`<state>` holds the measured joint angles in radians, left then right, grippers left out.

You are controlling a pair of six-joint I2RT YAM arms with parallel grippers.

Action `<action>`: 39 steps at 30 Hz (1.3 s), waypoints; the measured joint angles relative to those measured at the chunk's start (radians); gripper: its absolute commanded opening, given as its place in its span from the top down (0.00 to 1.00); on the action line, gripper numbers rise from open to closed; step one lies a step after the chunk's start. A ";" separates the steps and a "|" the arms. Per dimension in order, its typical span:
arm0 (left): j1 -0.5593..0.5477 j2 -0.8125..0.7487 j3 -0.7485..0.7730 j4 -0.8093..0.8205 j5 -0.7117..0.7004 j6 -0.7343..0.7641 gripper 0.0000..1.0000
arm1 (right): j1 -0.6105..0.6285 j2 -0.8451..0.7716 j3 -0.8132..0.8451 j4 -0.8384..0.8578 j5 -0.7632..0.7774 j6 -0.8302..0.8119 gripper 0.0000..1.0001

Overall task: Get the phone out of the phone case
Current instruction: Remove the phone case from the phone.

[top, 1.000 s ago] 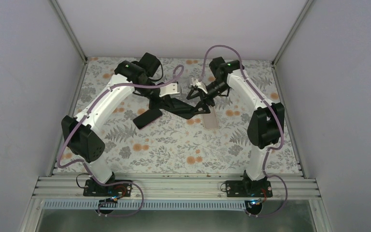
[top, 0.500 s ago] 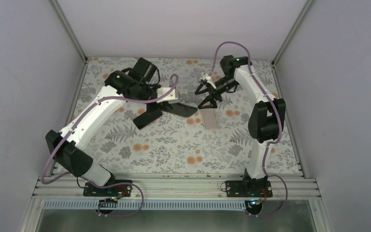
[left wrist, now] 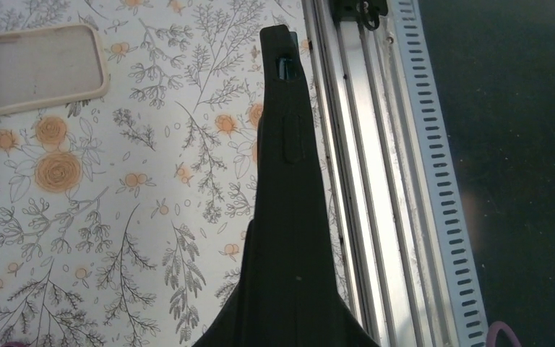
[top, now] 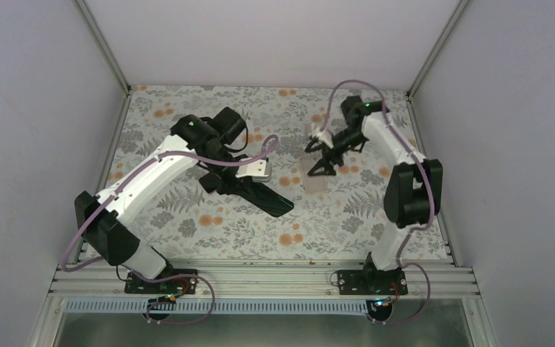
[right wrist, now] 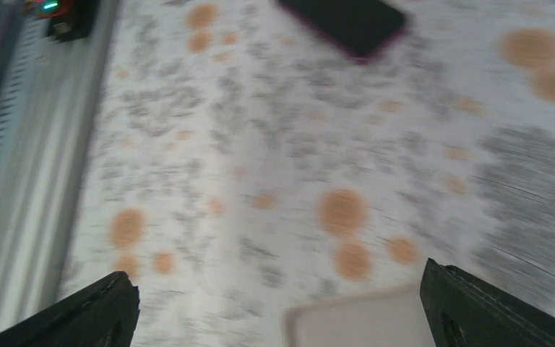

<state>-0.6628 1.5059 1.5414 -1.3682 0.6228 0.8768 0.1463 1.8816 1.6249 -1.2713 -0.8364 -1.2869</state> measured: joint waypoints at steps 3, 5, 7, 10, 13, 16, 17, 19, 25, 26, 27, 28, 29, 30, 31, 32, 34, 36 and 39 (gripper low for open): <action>0.002 0.043 0.018 0.001 -0.009 0.003 0.98 | 0.107 -0.112 -0.121 -0.010 0.013 0.006 0.02; 0.006 0.066 0.027 0.002 -0.012 0.003 0.98 | 0.178 -0.181 -0.164 -0.015 0.006 0.013 0.03; 0.011 0.084 0.028 0.004 -0.013 0.003 0.98 | 0.209 -0.231 -0.174 -0.021 -0.002 0.024 0.03; 0.015 0.093 0.028 0.004 -0.013 0.004 0.98 | 0.221 -0.278 -0.175 -0.021 -0.012 0.043 0.04; 0.015 0.093 0.036 0.002 -0.013 0.005 0.98 | 0.234 -0.282 -0.185 -0.016 -0.011 0.061 0.05; 0.016 0.093 0.045 0.001 -0.013 0.005 0.98 | 0.267 -0.279 -0.220 -0.012 -0.010 0.074 0.06; 0.016 0.093 0.049 0.001 -0.013 0.005 0.98 | 0.276 -0.278 -0.228 -0.013 -0.010 0.078 0.06; 0.018 0.093 0.060 0.002 -0.013 0.004 0.98 | 0.293 -0.273 -0.238 -0.013 -0.012 0.084 0.06; 0.019 0.091 0.073 0.002 -0.013 0.003 0.98 | 0.304 -0.271 -0.239 -0.012 -0.022 0.086 0.08; 0.019 0.091 0.073 0.002 -0.013 0.003 0.98 | 0.304 -0.270 -0.239 -0.012 -0.022 0.086 0.08; 0.019 0.091 0.073 0.002 -0.013 0.003 0.98 | 0.304 -0.270 -0.239 -0.012 -0.022 0.086 0.08; 0.019 0.091 0.073 0.002 -0.013 0.003 0.98 | 0.304 -0.269 -0.239 -0.012 -0.022 0.087 0.08; 0.019 0.091 0.073 0.002 -0.013 0.003 0.98 | 0.304 -0.268 -0.239 -0.012 -0.022 0.087 0.08; 0.019 0.091 0.073 0.002 -0.013 0.003 0.98 | 0.304 -0.266 -0.239 -0.012 -0.022 0.087 0.08; 0.019 0.091 0.073 0.002 -0.013 0.003 0.98 | 0.304 -0.264 -0.239 -0.012 -0.021 0.087 0.09; 0.019 0.090 0.073 0.002 -0.014 0.003 0.98 | 0.304 -0.263 -0.239 -0.012 -0.021 0.087 0.09; 0.019 0.089 0.073 0.002 -0.016 0.003 0.98 | 0.303 -0.263 -0.238 -0.012 -0.018 0.087 0.09; 0.019 0.084 0.072 0.001 -0.021 0.003 0.98 | 0.297 -0.263 -0.238 -0.012 -0.016 0.087 0.09; 0.019 0.073 0.072 0.002 -0.025 0.003 0.98 | 0.291 -0.263 -0.234 -0.012 -0.014 0.087 0.09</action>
<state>-0.6434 1.5791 1.6135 -1.3666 0.5980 0.8803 0.4370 1.6188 1.3907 -1.2835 -0.8505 -1.2003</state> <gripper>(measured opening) 0.111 0.916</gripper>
